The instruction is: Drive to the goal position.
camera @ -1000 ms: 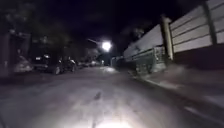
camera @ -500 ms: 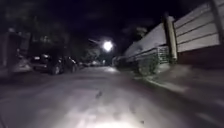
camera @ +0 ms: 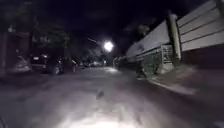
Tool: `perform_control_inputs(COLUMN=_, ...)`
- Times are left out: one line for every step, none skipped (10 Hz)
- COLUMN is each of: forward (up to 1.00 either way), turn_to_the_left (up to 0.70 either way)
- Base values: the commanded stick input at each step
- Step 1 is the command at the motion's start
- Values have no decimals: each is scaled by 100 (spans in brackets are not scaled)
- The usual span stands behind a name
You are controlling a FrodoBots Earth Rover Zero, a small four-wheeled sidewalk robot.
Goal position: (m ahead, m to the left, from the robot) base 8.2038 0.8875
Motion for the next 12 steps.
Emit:
perform_control_inputs(forward=50, turn_to_the_left=0)
perform_control_inputs(forward=50, turn_to_the_left=0)
perform_control_inputs(forward=50, turn_to_the_left=0)
perform_control_inputs(forward=50, turn_to_the_left=0)
perform_control_inputs(forward=50, turn_to_the_left=0)
perform_control_inputs(forward=50, turn_to_the_left=0)
perform_control_inputs(forward=50, turn_to_the_left=0)
perform_control_inputs(forward=50, turn_to_the_left=0)
perform_control_inputs(forward=50, turn_to_the_left=0)
perform_control_inputs(forward=50, turn_to_the_left=0)
perform_control_inputs(forward=50, turn_to_the_left=0)
perform_control_inputs(forward=50, turn_to_the_left=0)
